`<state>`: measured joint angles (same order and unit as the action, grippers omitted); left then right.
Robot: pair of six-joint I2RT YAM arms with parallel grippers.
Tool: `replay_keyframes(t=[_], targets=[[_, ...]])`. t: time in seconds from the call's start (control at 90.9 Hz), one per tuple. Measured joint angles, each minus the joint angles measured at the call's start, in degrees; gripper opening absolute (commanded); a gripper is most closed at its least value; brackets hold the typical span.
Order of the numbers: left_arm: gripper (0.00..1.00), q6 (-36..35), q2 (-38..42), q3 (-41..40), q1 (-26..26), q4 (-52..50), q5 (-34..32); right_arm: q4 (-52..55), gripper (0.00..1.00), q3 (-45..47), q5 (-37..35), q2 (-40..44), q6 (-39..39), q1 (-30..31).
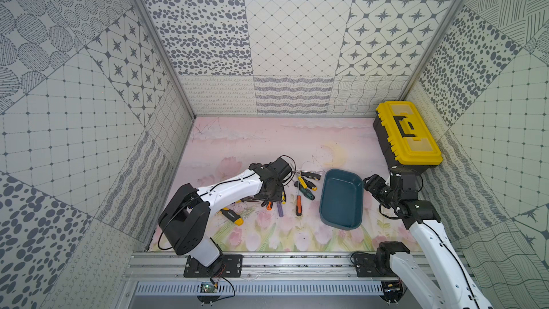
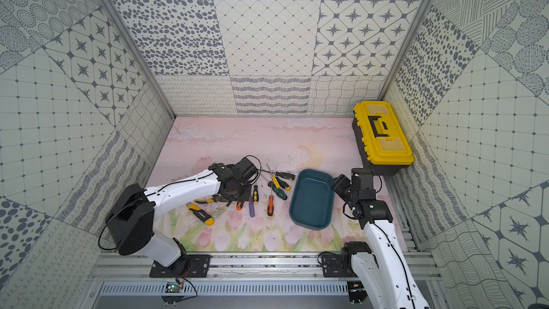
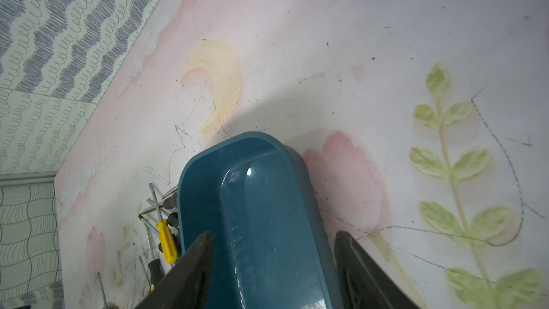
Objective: Put the screwdriver on the desktop into the storage box
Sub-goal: Pick up the screwdriver from the center of the board, then place the screwdriver in the storage box.
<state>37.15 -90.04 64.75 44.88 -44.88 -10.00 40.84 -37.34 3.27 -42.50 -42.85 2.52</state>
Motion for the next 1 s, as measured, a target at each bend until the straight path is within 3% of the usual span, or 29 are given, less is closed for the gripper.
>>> replay_keyframes(t=[0.154,0.363,0.792,1.001], targets=[[0.06,5.8,-2.1,10.9,10.1,-3.2,-2.3,3.7,0.68,-3.8,0.8,0.5,1.4,0.0],[0.06,10.2,-16.6,30.2,19.5,-5.2,-3.5,6.9,0.68,-6.3,1.0,0.3,1.2,0.0],[0.07,11.5,-40.3,54.2,22.6,-9.9,-3.1,10.1,0.68,-6.6,1.7,0.2,-0.2,-0.1],[0.27,10.7,-47.1,61.9,22.5,-13.5,-3.7,12.6,0.68,-6.4,0.2,1.4,-0.3,-0.7]])
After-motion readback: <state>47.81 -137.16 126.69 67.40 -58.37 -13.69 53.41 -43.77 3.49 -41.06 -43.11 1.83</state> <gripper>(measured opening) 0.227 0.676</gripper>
